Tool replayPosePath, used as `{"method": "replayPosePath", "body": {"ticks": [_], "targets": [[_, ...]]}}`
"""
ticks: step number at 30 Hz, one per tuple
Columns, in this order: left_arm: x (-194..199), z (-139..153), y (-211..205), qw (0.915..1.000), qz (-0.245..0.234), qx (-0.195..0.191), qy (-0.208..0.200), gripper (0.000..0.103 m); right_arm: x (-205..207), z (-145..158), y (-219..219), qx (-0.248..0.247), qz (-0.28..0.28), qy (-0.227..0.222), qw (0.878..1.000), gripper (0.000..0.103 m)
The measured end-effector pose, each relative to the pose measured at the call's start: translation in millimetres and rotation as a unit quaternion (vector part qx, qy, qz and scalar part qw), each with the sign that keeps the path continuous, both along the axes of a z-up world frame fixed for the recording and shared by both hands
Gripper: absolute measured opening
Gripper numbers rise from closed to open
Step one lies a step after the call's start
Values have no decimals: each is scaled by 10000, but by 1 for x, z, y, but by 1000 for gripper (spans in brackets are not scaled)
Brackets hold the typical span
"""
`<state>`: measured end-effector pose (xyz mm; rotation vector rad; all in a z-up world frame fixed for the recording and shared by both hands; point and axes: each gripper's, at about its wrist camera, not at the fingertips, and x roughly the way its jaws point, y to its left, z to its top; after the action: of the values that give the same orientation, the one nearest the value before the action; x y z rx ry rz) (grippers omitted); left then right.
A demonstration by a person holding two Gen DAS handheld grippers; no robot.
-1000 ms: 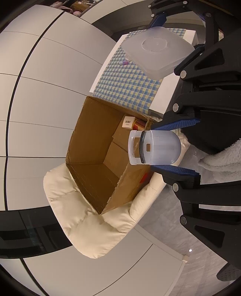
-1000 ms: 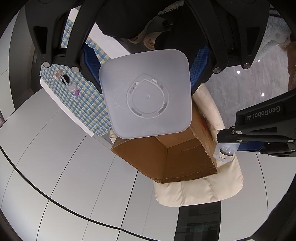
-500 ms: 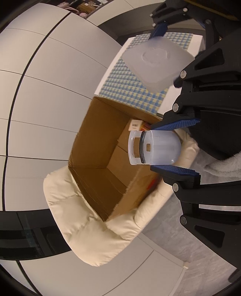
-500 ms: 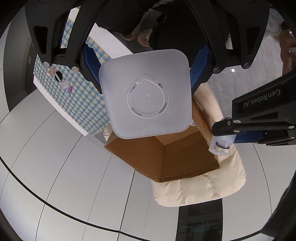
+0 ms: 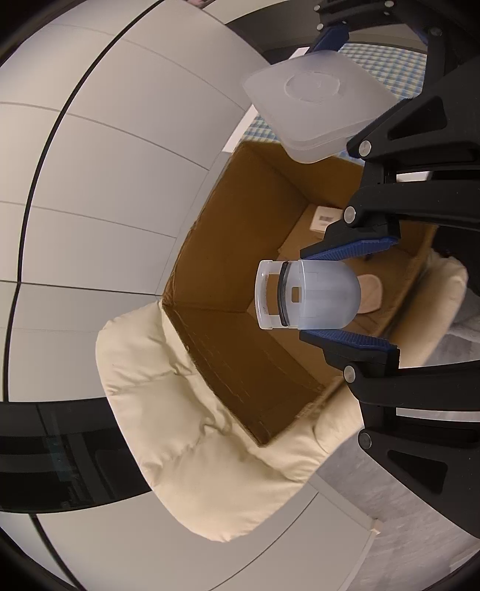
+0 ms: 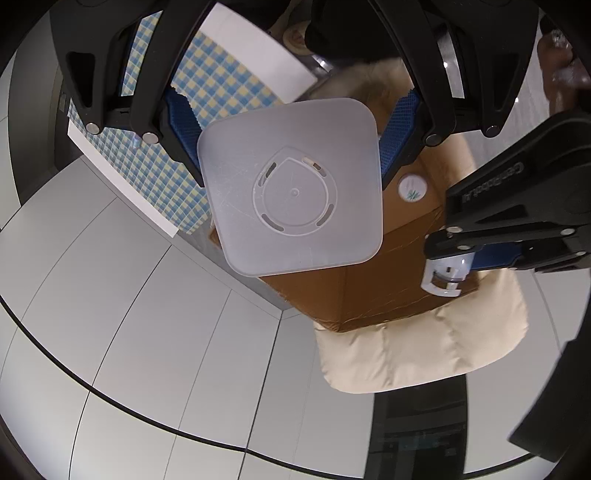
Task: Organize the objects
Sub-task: 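Lower the eyelash curler with the left tool while the right tool lowers the clear lid into the box, then open both tools to release the curler and lid into the box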
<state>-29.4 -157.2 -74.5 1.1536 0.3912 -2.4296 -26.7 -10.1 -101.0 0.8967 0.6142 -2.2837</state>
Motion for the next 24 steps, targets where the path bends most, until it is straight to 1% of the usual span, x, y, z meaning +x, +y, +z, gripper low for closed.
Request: {"method": "replayPosePath", "body": {"ticks": [2,6,9,15,18,23,24], "targets": [[-9,-5,-6,10000,40,34,-36,36,-13,-6,-10,-16,-35,-47,10000,86],[-29,-19,-21,9997,130,121,-165,36,-40,-20,-23,-228,-78,-496,9985,86],[-38,-30,-27,9993,181,152,-277,36,-54,-31,-31,-240,-136,-688,9972,86],[-50,-39,-33,9988,238,123,-407,36,-60,-43,-40,-204,-67,-834,9963,86],[-50,-38,-33,9988,251,134,-393,36,-60,-46,-44,-181,-69,-858,9961,86],[-48,-33,-29,9993,212,-57,-302,36,-61,-47,-45,-169,-94,-869,9960,87],[-48,-32,-29,9994,202,-32,-291,36,-62,-47,-44,-168,-102,-876,9960,87]]}}
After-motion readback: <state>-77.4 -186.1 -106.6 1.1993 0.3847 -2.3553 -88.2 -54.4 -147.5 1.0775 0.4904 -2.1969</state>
